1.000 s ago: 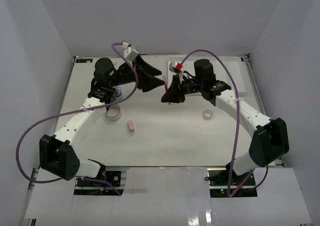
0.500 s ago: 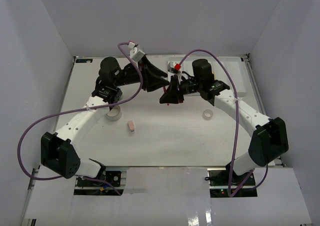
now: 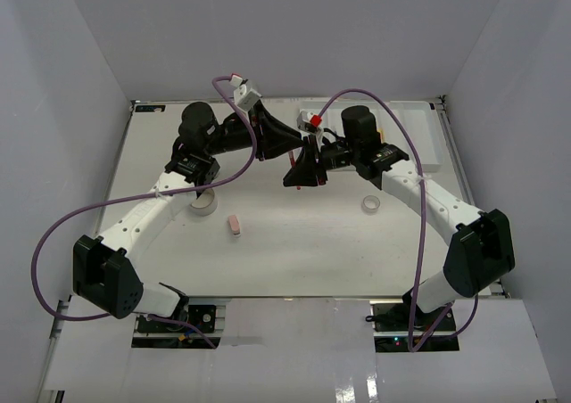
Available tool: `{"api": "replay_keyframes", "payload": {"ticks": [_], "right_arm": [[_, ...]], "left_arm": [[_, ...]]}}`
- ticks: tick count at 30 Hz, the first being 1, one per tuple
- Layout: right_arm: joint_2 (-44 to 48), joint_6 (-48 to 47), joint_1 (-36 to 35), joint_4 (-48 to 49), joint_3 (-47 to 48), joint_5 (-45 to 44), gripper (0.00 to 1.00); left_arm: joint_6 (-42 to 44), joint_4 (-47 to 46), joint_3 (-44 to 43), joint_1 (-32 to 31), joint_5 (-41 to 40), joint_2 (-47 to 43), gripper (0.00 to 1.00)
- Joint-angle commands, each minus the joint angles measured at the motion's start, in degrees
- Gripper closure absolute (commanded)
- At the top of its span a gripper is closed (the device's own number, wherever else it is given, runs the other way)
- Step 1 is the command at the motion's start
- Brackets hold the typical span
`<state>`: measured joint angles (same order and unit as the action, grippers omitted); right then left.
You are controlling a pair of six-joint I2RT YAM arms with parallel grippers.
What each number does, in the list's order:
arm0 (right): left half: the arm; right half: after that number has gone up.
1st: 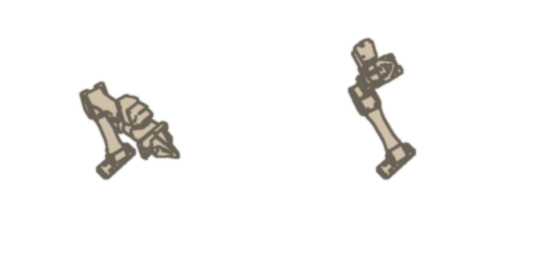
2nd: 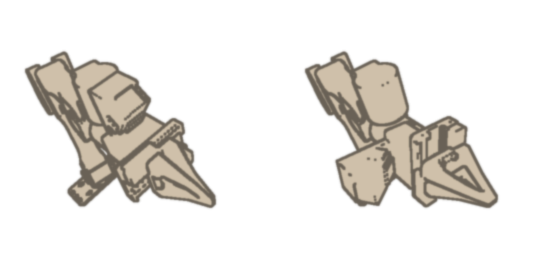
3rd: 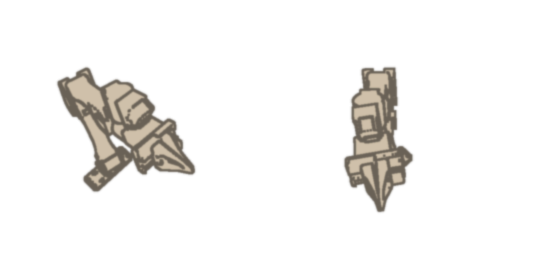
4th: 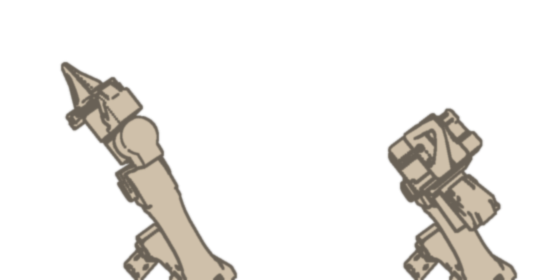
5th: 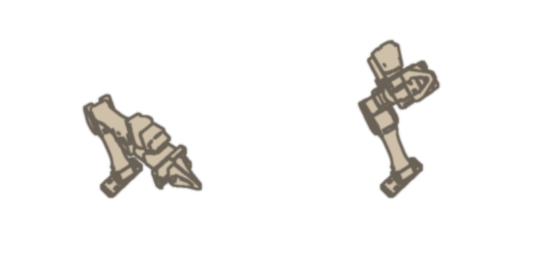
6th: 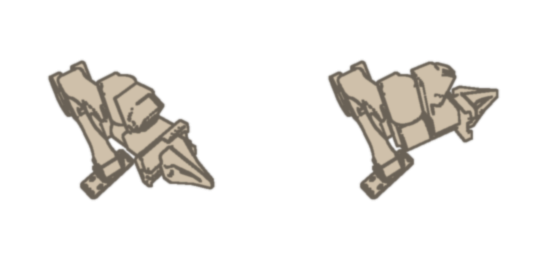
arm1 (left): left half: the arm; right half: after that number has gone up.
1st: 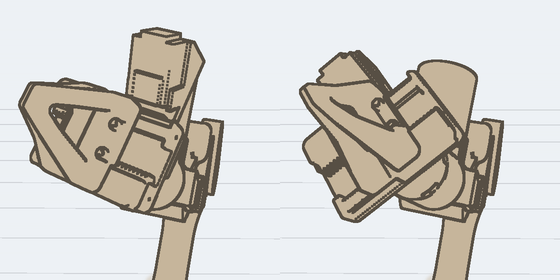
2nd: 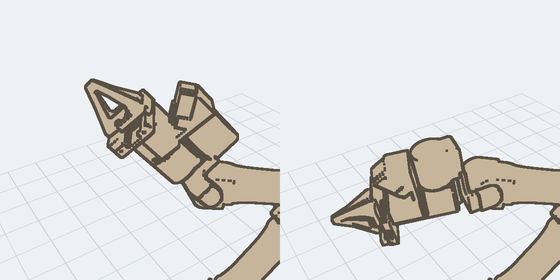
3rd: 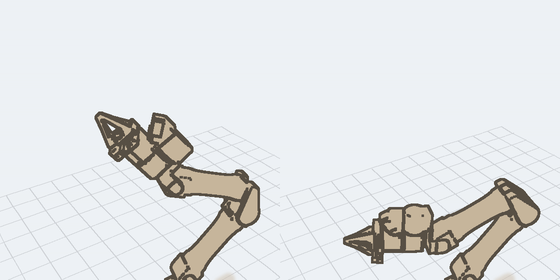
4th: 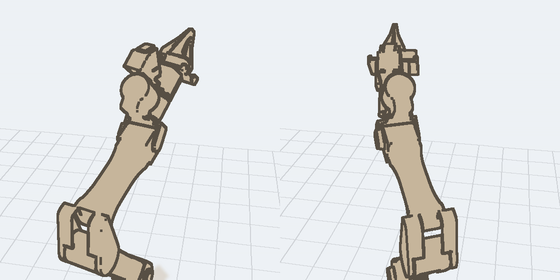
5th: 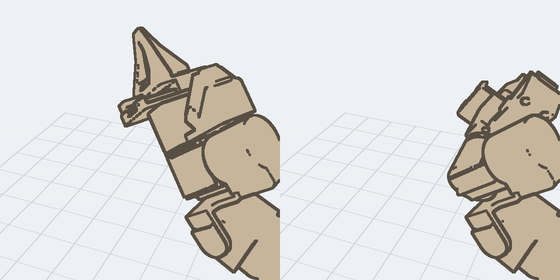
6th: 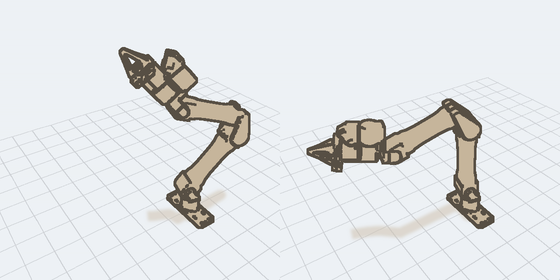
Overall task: Sort the stationery into containers
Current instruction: Close the pen cap on the pen.
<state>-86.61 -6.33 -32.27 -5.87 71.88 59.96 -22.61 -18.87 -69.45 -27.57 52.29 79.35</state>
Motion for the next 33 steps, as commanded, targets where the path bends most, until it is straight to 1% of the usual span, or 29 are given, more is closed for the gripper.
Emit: {"api": "replay_keyframes", "payload": {"ticks": [1,18,28,33], "right_arm": [[2.23,0.79,-0.07,2.70,0.37,0.24,0.92],[3.02,1.85,-0.25,3.85,-0.42,-0.72,0.92],[2.94,2.46,-0.25,4.72,-0.86,-1.43,0.92],[2.85,2.81,-0.33,5.16,-1.39,-1.52,0.92]], "left_arm": [[0.29,0.94,-0.69,-0.90,0.44,-1.04,0.63],[0.73,3.93,1.95,-1.43,-4.21,-4.20,0.71],[0.11,7.27,2.21,-2.05,-8.52,-6.67,0.73],[-0.41,7.80,2.48,-2.22,-8.08,-6.93,0.73]]}}
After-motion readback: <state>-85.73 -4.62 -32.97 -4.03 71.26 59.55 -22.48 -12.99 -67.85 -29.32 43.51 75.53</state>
